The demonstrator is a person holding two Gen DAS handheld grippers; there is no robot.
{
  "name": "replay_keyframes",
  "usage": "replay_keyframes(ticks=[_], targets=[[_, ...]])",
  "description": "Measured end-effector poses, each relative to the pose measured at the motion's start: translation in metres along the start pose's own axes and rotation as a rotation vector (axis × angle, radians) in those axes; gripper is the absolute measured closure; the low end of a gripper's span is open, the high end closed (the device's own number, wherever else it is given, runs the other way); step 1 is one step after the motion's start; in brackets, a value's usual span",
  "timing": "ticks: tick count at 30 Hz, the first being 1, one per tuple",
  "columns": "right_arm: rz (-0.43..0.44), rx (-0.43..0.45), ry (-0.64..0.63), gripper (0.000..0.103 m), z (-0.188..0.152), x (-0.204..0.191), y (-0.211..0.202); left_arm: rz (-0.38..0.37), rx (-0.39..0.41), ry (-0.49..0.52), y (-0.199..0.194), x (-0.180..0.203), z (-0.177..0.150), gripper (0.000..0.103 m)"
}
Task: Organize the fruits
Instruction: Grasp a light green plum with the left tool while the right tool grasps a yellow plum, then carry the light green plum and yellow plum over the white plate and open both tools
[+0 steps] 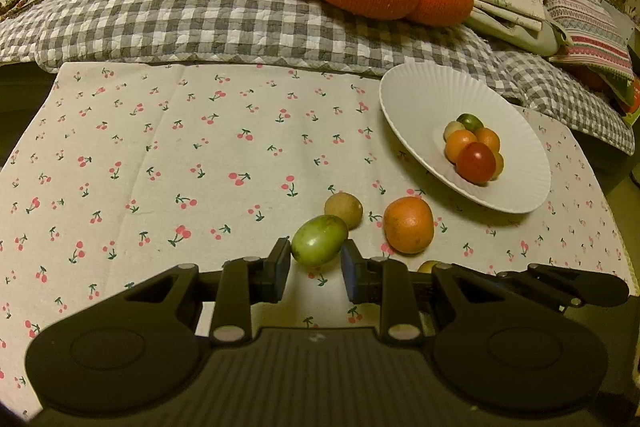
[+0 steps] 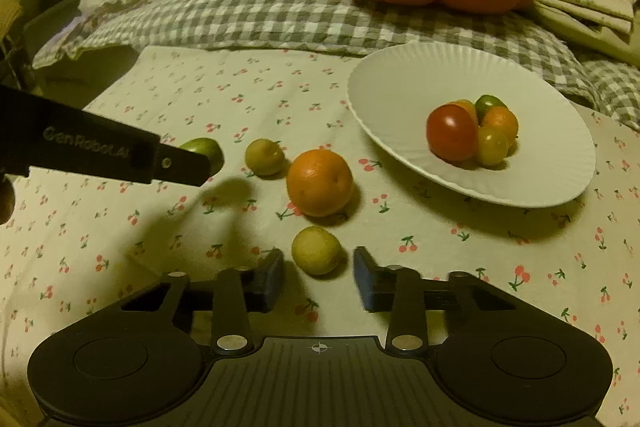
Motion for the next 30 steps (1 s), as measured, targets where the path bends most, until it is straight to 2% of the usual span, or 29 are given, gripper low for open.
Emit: replay_keyframes(ticks=[1,12,30], targets=[[0.0,0.002,0.002,0.078,0.0,0.0,0.0,0.0,0.0,0.001,-0.001,0.0,0.0,0.077],[0.037,0.025,0.012,0.078,0.007,-0.002,-0.013,0.003,0.005,0.019,-0.001,0.005,0.0,0.077],[0.058,0.1,0.08,0.078,0.022,0.017,-0.043,0.017,0.106,0.076,-0.018,0.018,0.011,0.077]])
Point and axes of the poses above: each gripper's, at about its wrist camera, not at the fingertips, and y roughly the way its jaws point, x to its right, z to its top, the point moved 5 cm from there along y, roughly the way its jaws point, and after that the axes turned 11 degrees about -x, right-handed, at the moved point
